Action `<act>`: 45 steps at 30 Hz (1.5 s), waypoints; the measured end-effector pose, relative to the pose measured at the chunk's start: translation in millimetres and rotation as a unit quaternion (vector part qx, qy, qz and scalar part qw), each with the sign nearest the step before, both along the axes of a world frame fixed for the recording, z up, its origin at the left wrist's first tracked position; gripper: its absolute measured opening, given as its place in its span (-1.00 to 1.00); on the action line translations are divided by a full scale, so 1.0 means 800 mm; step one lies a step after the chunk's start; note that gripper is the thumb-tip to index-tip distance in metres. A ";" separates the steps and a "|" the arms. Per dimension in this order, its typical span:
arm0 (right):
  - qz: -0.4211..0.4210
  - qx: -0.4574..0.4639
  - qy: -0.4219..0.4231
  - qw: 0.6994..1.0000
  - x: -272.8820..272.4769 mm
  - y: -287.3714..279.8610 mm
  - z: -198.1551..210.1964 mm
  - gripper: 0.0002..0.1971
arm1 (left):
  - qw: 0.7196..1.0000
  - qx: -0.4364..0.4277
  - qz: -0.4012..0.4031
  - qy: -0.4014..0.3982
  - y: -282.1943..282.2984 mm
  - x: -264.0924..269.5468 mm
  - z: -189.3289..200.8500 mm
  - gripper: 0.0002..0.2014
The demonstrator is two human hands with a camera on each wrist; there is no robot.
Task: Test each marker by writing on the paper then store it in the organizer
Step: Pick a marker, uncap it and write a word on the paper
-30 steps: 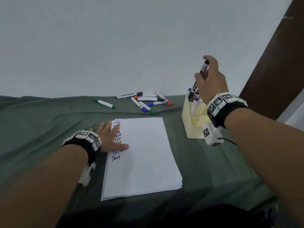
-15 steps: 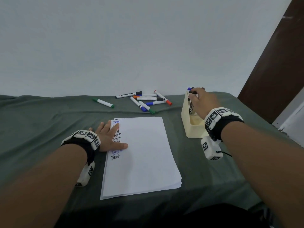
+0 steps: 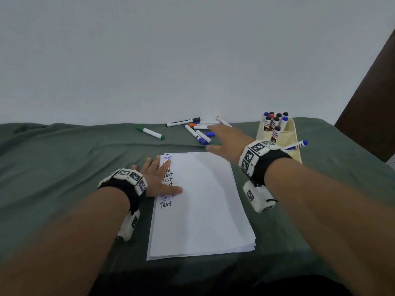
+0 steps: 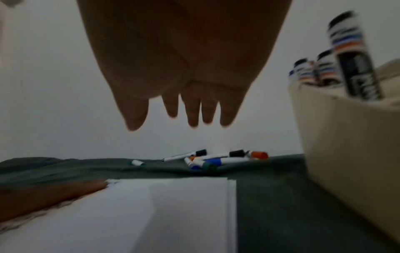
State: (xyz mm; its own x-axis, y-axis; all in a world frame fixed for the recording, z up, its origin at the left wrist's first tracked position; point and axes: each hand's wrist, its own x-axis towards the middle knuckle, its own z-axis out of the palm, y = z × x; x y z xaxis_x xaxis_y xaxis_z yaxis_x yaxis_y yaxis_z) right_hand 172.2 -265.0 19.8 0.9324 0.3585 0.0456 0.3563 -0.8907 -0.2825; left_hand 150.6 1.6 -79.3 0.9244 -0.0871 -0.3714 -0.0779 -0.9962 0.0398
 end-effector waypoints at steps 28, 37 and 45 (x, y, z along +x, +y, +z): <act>0.030 -0.143 0.163 0.976 0.000 0.049 -0.104 -0.01 | 0.980 0.005 -0.042 -0.196 0.003 0.209 0.078 -0.55; 0.038 -0.139 0.182 0.973 0.006 0.046 -0.111 0.00 | 0.983 0.072 -0.044 -0.165 -0.021 0.298 0.046 -0.68; 0.040 -0.127 0.187 0.973 0.007 0.044 -0.108 0.01 | 0.973 0.070 -0.050 -0.215 -0.013 0.309 0.038 -0.82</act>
State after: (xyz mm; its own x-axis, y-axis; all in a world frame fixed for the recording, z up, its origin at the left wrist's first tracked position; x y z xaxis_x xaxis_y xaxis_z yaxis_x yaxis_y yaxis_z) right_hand 177.9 -230.0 -66.8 0.8353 0.3863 -0.3913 0.3421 -0.9222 -0.1801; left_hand 397.4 -9.1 -49.2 0.9864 -0.1611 0.0335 -0.1542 -0.9760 -0.1541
